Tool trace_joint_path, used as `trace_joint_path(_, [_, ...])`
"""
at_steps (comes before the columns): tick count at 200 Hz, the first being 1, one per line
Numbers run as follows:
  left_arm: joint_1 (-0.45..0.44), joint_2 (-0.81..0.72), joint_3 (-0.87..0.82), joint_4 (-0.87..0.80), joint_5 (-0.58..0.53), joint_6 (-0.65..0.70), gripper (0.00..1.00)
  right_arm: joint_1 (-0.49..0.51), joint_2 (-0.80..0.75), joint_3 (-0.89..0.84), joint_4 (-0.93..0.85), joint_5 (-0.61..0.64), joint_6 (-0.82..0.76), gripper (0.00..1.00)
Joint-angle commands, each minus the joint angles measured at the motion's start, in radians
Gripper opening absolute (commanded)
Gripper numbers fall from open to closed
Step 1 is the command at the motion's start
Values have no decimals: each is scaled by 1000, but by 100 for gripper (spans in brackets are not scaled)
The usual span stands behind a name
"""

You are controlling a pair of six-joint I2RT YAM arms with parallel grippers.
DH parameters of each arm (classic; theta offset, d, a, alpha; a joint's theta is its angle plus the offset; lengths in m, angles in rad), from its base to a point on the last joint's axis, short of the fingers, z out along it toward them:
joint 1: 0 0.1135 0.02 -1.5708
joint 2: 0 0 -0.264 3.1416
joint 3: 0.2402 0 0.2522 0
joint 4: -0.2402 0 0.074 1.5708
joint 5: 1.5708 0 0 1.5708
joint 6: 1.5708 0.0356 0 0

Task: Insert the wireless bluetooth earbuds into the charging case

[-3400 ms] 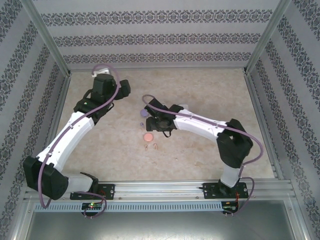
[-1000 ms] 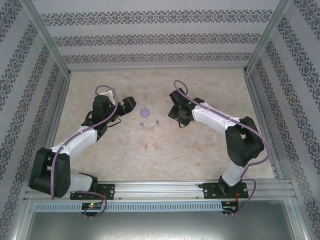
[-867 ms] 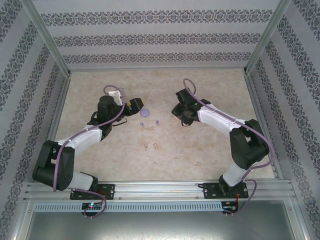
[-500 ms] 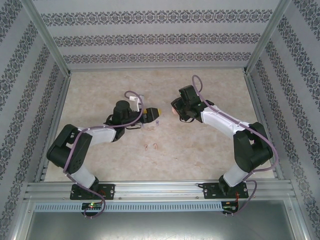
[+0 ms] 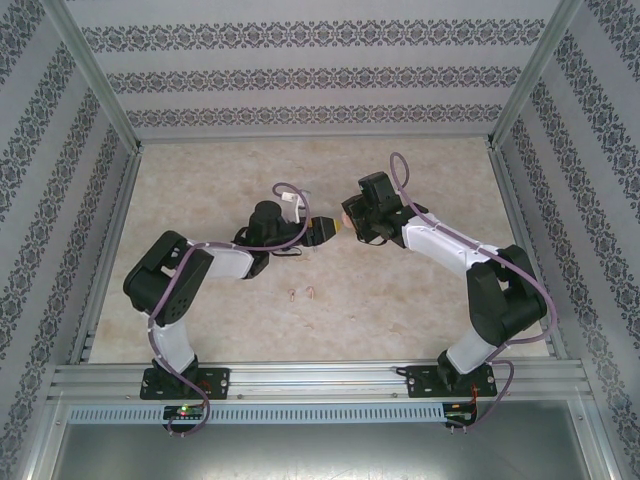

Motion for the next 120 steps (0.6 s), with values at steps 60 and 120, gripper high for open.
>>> trace_joint_path(60, [-29, 77, 94, 85, -17, -24, 59, 32, -28, -2, 29, -2, 31, 39])
trace_joint_path(120, [-35, 102, 114, 84, -18, -26, 52, 34, -29, -9, 38, -7, 34, 39])
